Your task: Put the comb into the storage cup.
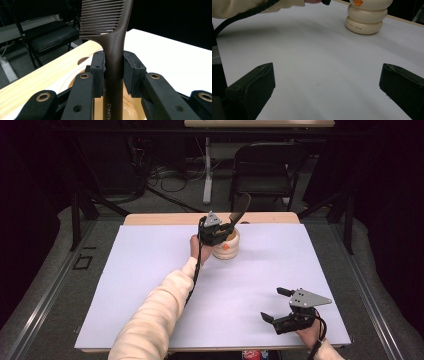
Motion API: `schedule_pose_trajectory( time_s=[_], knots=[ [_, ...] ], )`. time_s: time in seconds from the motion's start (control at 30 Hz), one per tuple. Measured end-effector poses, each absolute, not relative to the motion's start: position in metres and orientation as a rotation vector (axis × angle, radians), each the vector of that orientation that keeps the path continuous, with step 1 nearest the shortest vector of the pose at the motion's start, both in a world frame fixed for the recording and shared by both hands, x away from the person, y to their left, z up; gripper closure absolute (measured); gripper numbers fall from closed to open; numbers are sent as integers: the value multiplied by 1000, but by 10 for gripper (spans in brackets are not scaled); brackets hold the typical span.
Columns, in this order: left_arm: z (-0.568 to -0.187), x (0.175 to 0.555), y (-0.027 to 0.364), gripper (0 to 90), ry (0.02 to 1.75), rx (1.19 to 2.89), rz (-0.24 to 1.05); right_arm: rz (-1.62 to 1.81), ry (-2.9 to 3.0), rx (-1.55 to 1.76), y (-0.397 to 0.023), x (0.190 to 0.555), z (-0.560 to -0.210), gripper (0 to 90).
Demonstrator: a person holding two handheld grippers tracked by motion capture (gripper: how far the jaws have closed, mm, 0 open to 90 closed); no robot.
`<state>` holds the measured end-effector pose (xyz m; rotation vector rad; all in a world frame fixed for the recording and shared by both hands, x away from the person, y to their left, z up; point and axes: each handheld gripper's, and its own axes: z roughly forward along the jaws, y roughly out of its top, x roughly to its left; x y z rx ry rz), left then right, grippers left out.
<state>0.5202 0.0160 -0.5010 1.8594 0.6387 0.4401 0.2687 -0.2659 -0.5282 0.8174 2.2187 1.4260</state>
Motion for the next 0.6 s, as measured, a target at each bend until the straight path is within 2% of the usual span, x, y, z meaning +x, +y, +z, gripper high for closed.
schedule_pose_trajectory(
  time_s=[0.6],
  knots=[
    [-506, 521, 15, 720, 650, 1874, 452, 1425, 2219, 816, -266, 269, -528, 0]
  ],
)
